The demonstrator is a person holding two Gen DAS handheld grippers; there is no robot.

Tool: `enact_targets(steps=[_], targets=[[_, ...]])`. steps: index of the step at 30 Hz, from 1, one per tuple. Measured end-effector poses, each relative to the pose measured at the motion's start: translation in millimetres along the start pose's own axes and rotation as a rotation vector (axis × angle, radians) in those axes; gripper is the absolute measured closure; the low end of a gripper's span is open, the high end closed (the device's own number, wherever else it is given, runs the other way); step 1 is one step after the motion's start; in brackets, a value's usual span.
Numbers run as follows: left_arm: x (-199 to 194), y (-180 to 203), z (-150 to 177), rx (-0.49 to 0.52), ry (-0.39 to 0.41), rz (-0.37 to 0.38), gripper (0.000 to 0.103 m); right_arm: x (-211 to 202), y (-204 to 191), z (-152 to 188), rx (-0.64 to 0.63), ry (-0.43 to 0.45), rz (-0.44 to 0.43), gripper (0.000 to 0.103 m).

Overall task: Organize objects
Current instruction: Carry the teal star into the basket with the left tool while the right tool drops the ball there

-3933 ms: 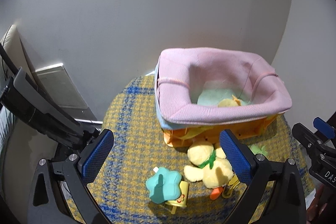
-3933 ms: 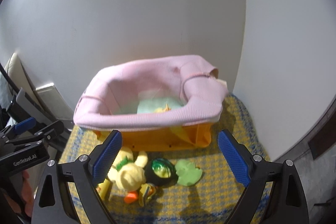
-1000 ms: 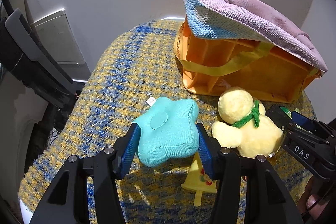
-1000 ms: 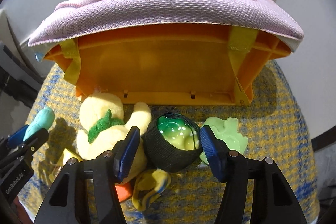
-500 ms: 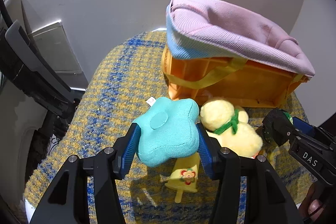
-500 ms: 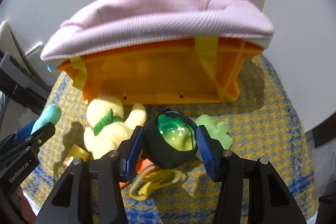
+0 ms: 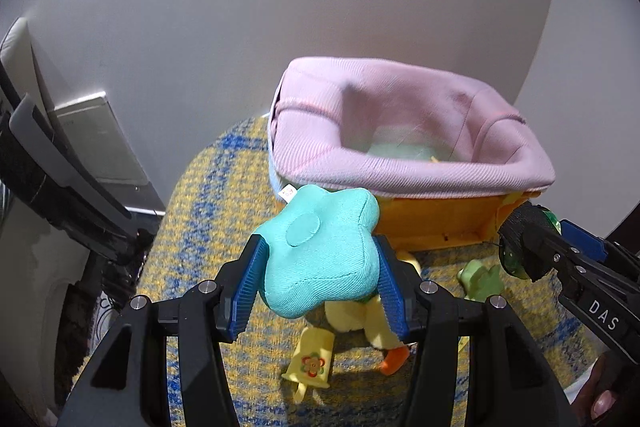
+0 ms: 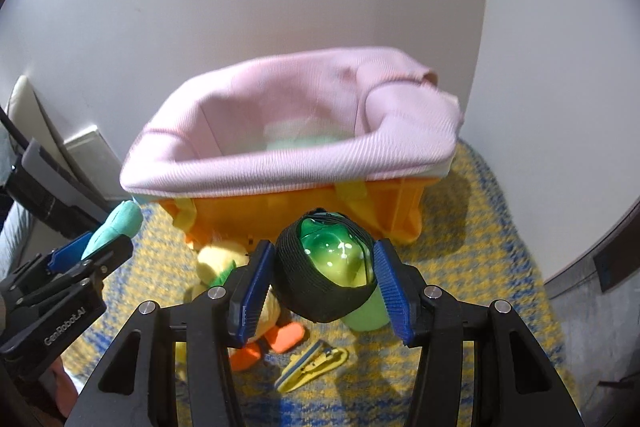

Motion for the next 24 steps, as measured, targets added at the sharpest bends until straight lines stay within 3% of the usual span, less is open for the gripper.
enact_targets(steps=[14,24], targets=[[-25,24,-56,0.037,0.088,0.03,0.053,-34,1,-62,-0.022,0.112,-0.006,0.051],[-20,39,-95,0.062,0.125,0.05,0.053,-37,6,-103,-0.024,0.157,0.004,0.051]])
Point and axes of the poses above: each gripper's, at about its wrist camera, not at the fingertips, and x roughly the way its jaws point, y to its right, z to its underside, the point moved 8 cm from there along x, roughly the way its jaws point, and after that the axes turned 1 degree about -z, right-handed, at the moved point
